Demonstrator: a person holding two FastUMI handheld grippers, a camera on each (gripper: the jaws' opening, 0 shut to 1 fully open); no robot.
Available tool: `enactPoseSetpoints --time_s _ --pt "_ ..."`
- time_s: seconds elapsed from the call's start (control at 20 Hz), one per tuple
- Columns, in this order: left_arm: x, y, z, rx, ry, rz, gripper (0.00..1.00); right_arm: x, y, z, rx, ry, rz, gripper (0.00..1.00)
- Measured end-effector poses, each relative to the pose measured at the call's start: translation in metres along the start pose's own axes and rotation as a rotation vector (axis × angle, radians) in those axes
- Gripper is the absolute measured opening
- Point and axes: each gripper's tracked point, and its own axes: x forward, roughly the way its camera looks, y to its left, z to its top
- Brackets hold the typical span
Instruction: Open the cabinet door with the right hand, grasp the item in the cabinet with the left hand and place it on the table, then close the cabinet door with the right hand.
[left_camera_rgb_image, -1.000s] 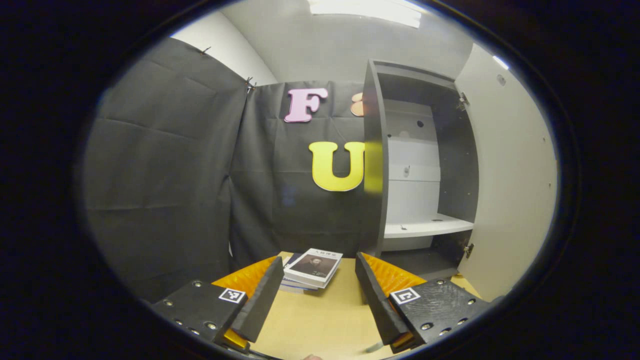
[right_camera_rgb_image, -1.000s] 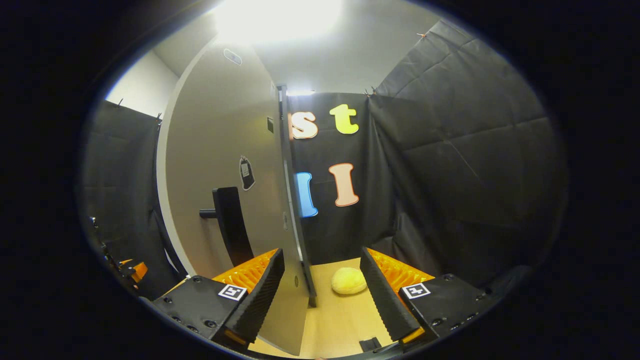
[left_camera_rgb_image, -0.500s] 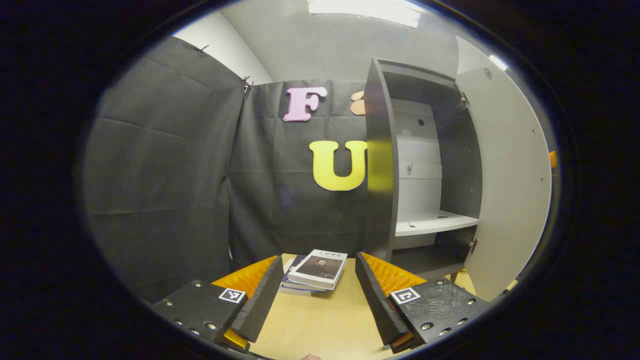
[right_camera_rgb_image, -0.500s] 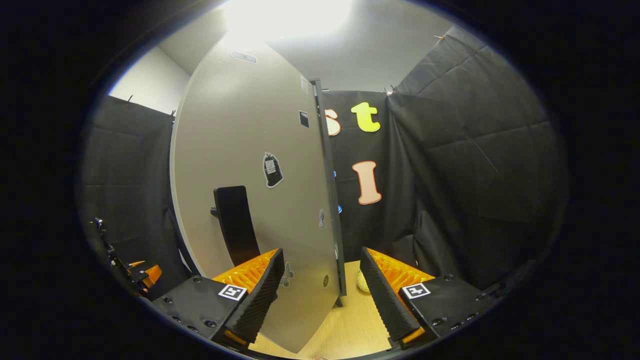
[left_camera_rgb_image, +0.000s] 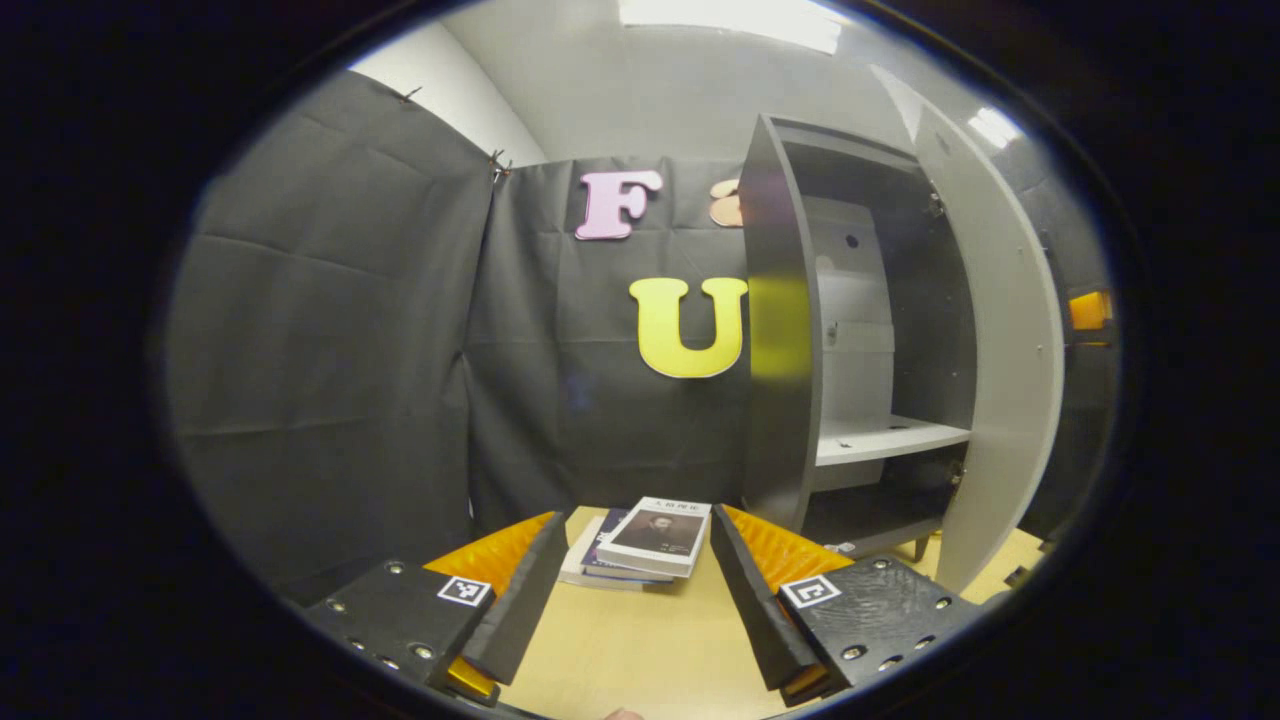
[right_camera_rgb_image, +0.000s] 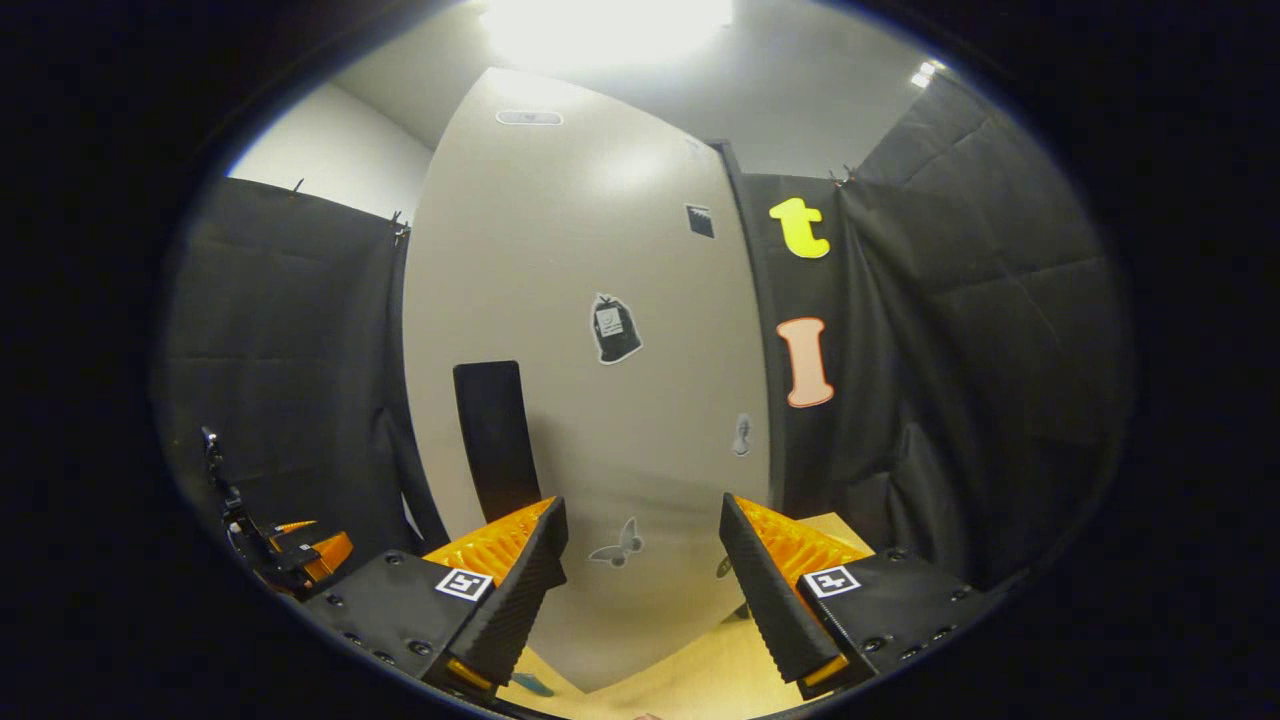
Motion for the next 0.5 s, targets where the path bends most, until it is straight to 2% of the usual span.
enactPoseSetpoints --time_s 0.05,0.1,0.25,0.3,0.35,0.5 --pt "-0.002 0.001 0.000 0.002 0.003 -0.002 0.87 0.004 0.010 -0.001 0.004 -0.006 0.013 0.97" --pt "-0.003 0.003 0.000 0.004 0.003 -0.004 0.92 0.009 0.019 -0.003 0.000 -0.006 0.024 0.97" --pt "-0.005 0.007 0.002 0.011 0.001 -0.015 0.89 0.020 0.036 -0.008 -0.031 -0.003 0.045 0.98" --pt "-0.007 0.007 0.003 0.015 -0.001 -0.018 0.92 0.021 0.040 -0.012 -0.038 -0.001 0.051 0.98" --pt "-0.007 0.007 0.004 0.018 -0.004 -0.020 0.89 0.022 0.042 -0.014 -0.042 0.002 0.057 0.98" --pt "-0.008 -0.003 0.012 0.025 -0.013 -0.026 0.89 0.021 0.034 -0.016 -0.034 -0.005 0.069 0.98"
